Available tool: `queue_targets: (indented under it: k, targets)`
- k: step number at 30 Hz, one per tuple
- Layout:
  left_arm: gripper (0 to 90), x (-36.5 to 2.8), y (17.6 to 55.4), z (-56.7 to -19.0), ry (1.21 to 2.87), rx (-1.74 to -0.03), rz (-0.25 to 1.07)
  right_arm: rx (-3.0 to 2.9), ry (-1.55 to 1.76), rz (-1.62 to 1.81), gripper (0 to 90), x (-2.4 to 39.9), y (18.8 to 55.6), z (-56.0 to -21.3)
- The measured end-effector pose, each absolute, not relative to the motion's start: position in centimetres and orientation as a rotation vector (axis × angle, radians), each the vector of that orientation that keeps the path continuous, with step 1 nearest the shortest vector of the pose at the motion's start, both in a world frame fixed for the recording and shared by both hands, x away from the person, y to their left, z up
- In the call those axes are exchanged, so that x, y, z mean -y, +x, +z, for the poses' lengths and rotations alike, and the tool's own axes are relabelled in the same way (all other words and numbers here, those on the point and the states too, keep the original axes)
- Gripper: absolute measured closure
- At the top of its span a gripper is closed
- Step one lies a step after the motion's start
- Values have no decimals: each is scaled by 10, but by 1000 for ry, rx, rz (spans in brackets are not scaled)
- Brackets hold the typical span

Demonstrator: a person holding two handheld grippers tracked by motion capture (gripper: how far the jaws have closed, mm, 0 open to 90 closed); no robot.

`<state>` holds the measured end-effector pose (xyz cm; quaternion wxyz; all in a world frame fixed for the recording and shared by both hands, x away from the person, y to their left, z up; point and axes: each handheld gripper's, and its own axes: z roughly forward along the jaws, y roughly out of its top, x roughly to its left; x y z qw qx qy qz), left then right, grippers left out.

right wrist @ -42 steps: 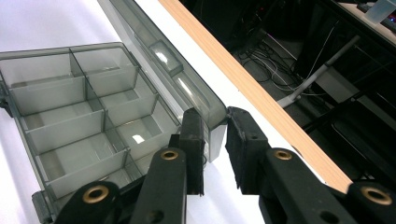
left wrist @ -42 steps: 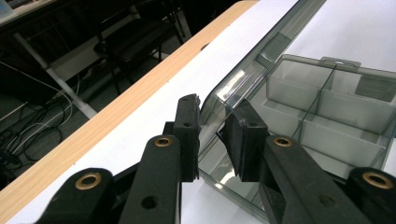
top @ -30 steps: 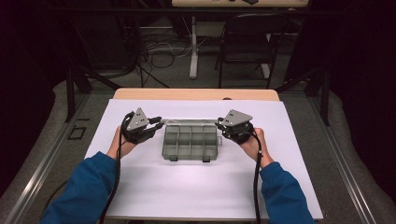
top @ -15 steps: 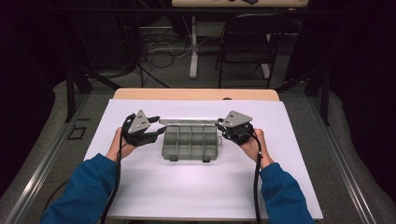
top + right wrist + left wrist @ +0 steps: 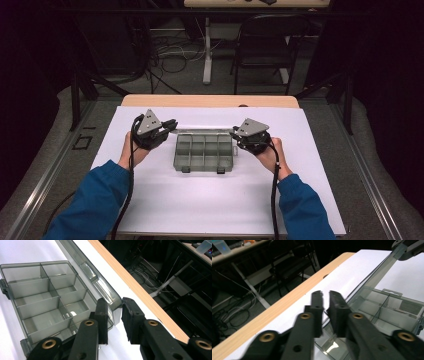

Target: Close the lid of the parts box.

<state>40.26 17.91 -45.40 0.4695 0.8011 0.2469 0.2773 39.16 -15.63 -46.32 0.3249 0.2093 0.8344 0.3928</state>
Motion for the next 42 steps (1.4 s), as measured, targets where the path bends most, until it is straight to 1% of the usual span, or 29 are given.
queue_targets:
  k: [2,4,6,7,9,11,13,14,15,16,17,21,25,27,42]
  targets:
    - [883,-179,404,-455,1970,-606,668,-2189,545,1028,744,156,391,-463]
    - [895,-179,404,-456,1977,-601,658,-2193,543,1024,731,156,391,-463]
    - [898,-178,404,-456,1980,-596,651,-2200,545,1029,658,156,390,-462]
    - [898,-178,404,-456,1984,-592,650,-2213,551,1035,585,155,390,-461]
    - [898,-178,404,-456,1987,-592,651,-2215,560,1058,473,155,389,-459]
    - [898,-177,403,-457,1987,-590,648,-2223,557,1088,423,156,386,-457]
    - [899,-177,402,-457,1994,-587,646,-2226,534,1122,413,156,382,-453]
    - [900,-177,401,-457,1997,-584,647,-2218,521,1132,451,156,379,-450]
    - [899,-177,401,-457,1997,-581,649,-2211,503,1140,520,155,376,-448]
    - [900,-178,400,-457,1998,-582,645,-2203,483,1150,555,155,374,-446]
    - [900,-178,399,-457,2000,-582,646,-2184,468,1153,616,154,370,-442]
    - [900,-178,397,-459,2003,-578,643,-2168,490,1176,727,151,368,-437]
    - [900,-179,395,-462,2006,-576,633,-2184,505,1154,828,146,369,-440]
    - [900,-179,393,-463,2009,-575,632,-2190,507,1151,849,145,370,-442]
    - [899,-184,379,-477,2049,-571,615,-2246,514,1095,872,143,367,-461]
